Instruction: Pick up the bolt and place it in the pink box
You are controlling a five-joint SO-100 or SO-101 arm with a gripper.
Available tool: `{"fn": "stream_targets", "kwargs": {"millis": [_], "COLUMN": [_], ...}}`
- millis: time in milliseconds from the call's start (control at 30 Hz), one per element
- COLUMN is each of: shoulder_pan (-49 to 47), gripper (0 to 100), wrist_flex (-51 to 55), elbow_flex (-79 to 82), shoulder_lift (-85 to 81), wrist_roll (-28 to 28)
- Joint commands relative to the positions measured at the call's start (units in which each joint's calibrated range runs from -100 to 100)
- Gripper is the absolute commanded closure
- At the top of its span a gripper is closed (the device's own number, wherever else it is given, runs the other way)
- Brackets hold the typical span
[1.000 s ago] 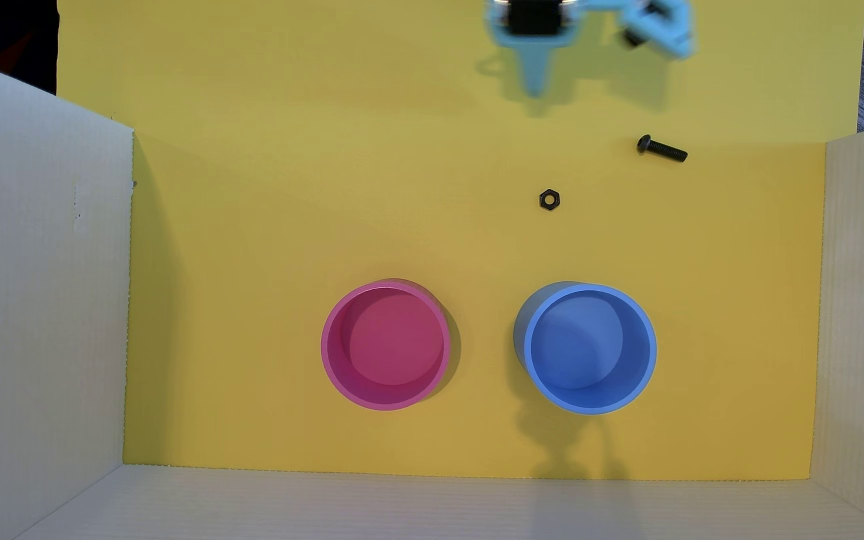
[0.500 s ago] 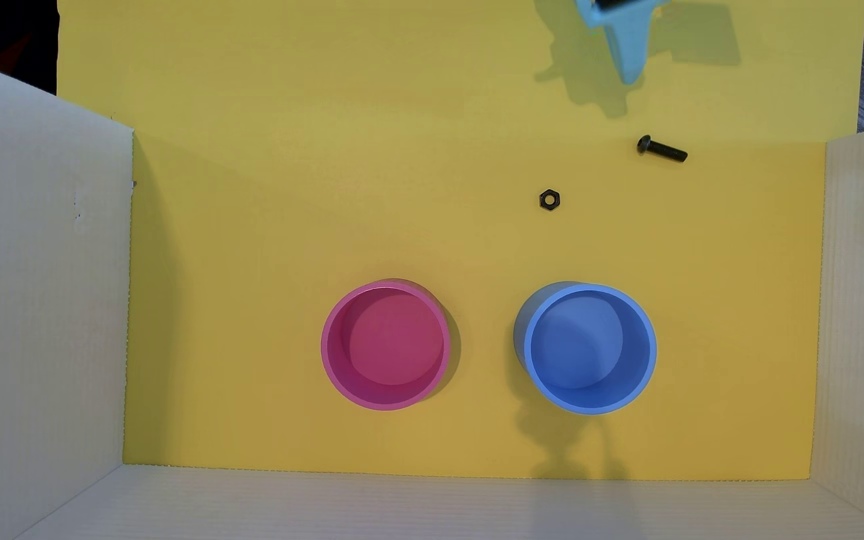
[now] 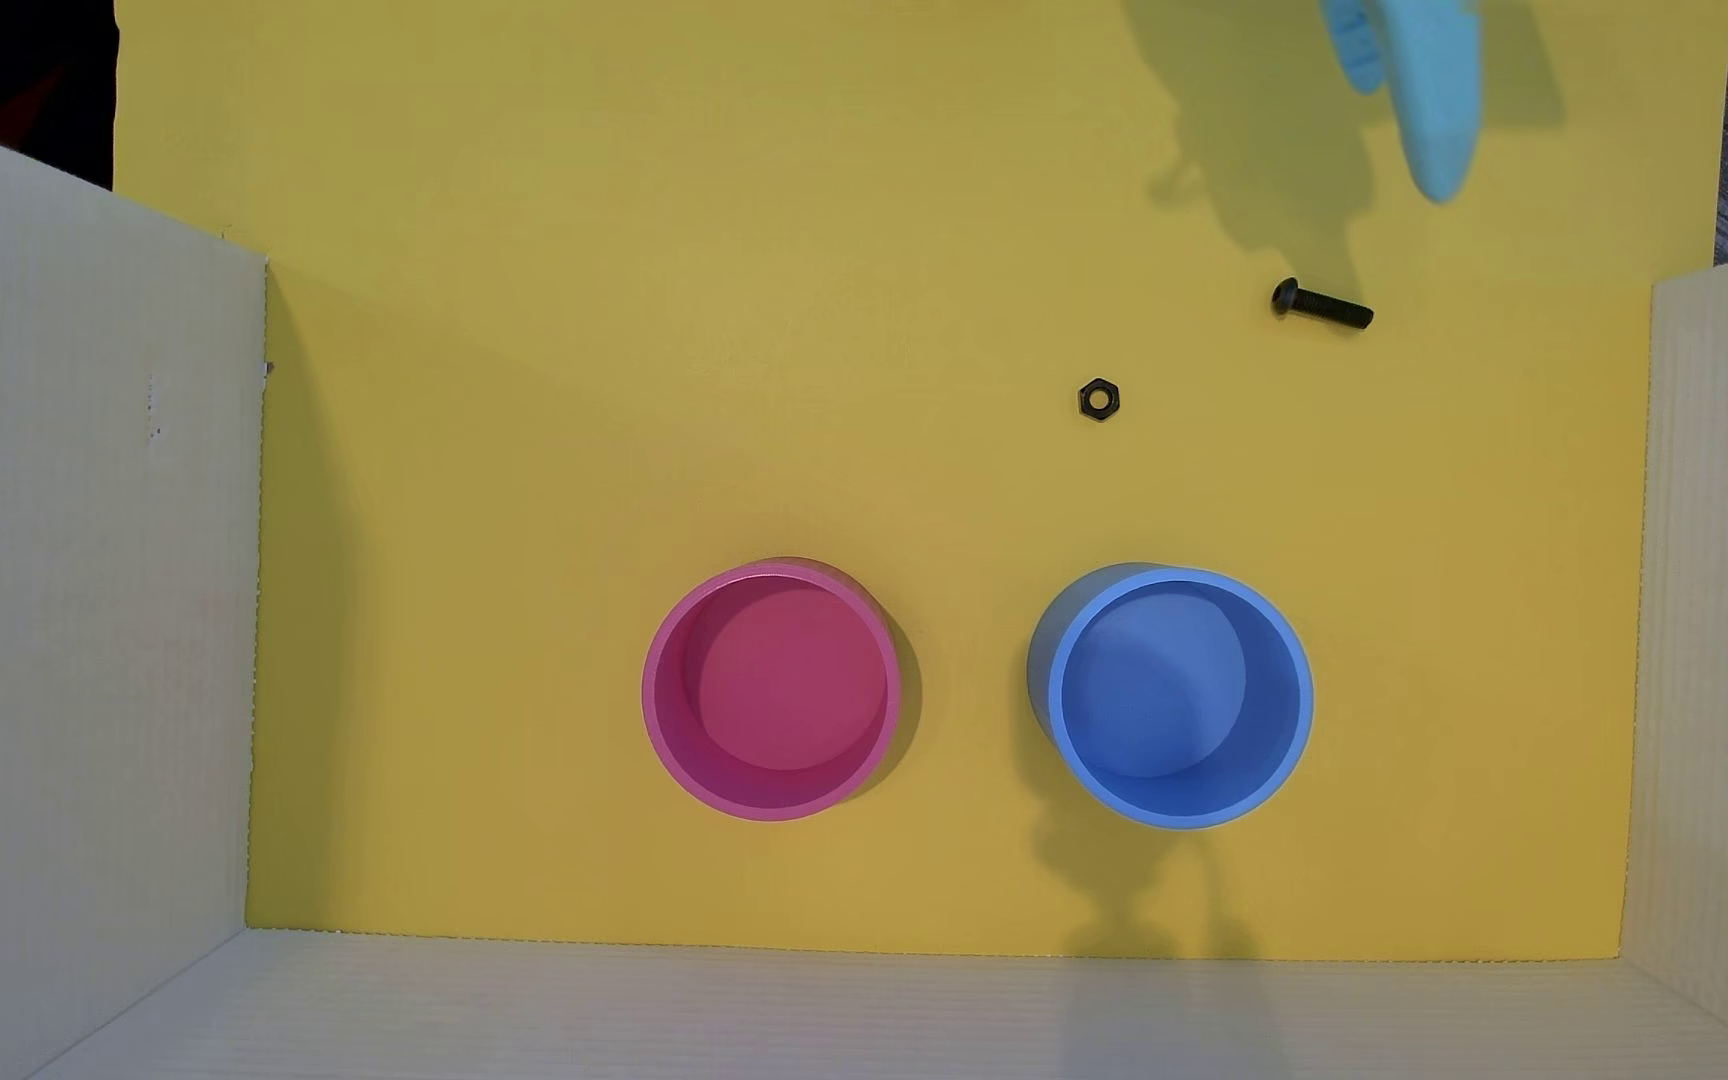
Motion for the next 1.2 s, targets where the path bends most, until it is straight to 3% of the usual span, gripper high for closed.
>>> {"fn": "stream_targets", "kwargs": {"millis": [0, 500, 1167], "shoulder_pan": [-0.5, 0.1, 0.2], "gripper": [77, 77, 77], "wrist_flex": [0.4, 0.5, -12.9], "elbow_flex": [-10.4, -22.2, -22.3], "shoulder_lift": [12.4, 42.9, 56.2], "wrist_roll": [-3.3, -5.5, -4.8]}}
